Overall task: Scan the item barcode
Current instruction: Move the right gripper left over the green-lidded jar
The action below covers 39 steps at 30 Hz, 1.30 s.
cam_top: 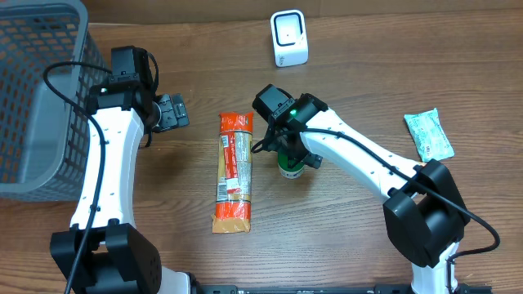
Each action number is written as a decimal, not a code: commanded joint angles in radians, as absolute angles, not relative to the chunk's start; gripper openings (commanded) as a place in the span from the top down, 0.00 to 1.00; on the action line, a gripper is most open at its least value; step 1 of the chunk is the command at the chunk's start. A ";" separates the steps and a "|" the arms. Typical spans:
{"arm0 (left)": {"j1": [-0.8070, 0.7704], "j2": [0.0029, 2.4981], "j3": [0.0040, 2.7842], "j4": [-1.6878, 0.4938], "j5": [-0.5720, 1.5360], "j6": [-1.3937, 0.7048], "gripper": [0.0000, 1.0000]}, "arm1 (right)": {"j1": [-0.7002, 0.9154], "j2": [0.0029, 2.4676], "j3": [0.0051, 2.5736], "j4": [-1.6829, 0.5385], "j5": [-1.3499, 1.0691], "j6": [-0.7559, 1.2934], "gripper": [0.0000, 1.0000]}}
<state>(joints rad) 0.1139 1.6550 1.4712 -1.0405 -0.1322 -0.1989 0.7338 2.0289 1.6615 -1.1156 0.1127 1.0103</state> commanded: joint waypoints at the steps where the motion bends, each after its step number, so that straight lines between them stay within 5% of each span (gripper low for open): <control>1: 0.118 1.656 1.465 -1.040 -0.138 -0.190 0.00 | 0.735 2.006 1.649 -1.113 0.134 1.021 0.16; 29: 0.118 1.656 1.465 -1.039 -0.138 -0.190 0.00 | 0.775 2.006 1.648 -1.150 0.131 1.021 0.17; 39: 0.118 1.656 1.465 -1.039 -0.138 -0.190 0.00 | 0.775 2.006 1.648 -1.151 0.149 1.013 0.24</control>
